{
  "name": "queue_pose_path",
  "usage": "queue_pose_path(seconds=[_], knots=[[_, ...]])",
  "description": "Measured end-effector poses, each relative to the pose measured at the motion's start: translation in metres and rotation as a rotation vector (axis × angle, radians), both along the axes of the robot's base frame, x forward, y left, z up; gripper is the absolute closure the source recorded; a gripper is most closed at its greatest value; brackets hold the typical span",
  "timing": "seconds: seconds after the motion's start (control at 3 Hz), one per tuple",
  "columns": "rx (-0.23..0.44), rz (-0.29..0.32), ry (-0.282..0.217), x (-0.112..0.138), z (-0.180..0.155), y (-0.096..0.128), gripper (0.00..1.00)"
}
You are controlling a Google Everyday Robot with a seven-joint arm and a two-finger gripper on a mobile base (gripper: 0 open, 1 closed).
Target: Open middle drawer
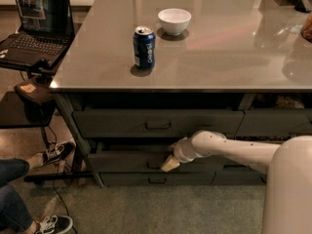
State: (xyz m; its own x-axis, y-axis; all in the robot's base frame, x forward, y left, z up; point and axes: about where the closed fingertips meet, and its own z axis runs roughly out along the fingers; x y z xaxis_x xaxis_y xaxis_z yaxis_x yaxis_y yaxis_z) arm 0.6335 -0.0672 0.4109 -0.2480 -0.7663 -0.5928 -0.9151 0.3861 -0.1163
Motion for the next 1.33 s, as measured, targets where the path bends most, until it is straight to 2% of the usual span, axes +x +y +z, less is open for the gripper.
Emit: queue_pose_path(seconds=[0.33, 0.67, 1.0, 1.33], knots=[[-0.007, -0.044, -0.001, -0.019, 0.01, -0.009, 1.0], [-0.018, -0.093, -0.019, -0.036, 0.019, -0.021, 1.0], [-0.008, -0.08, -0.011, -0.038, 0.019, -0.022, 1.0], [-0.002, -0.072, -0.026, -0.039, 0.023, -0.02, 1.0]])
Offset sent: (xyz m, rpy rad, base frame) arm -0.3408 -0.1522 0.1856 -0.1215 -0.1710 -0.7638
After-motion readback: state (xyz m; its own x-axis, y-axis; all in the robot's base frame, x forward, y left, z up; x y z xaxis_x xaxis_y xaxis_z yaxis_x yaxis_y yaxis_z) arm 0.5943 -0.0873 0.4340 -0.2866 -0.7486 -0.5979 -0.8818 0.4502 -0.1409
